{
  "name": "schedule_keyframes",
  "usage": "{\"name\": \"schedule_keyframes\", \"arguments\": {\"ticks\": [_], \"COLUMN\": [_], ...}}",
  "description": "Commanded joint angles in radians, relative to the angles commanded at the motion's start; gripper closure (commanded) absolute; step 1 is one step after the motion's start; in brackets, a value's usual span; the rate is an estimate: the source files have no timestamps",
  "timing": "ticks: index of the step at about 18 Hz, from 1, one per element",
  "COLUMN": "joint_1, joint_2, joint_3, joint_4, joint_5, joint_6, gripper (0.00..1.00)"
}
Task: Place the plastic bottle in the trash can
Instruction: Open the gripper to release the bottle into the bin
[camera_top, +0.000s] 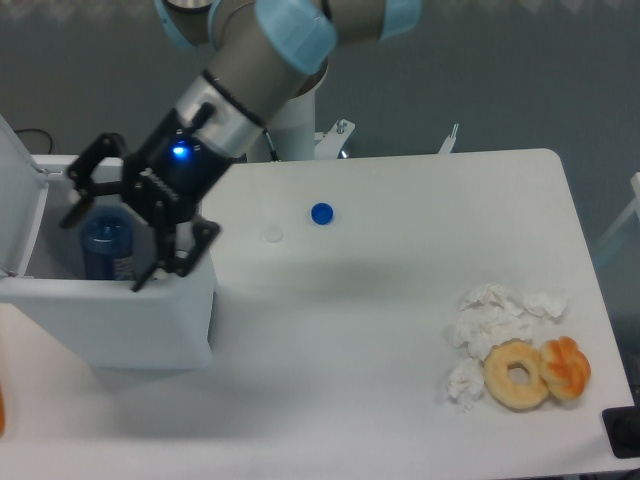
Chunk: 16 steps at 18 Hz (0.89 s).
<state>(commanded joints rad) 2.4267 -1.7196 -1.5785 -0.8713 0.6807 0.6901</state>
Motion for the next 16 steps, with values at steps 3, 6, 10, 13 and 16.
{"name": "schedule_keyframes", "arguments": {"ticks": [3,6,10,13,16], "joint_1": [0.002,-0.001,-0.001,-0.006,-0.008], "joint_2": [0.002,0.009,0.011,0.014,0.015], "joint_3": [0.002,0.003,0.021,0.023,0.023], "joint_4": [0.0,-0.002,-0.003,-0.002,-0.005], "joint_5": [0.142,0.291,0.397,0.465,0.474], "joint_6": [0.121,0.238,0.31,0.325,0.332], "gripper": [0.0,0.0,0.0,0.0,0.0]}}
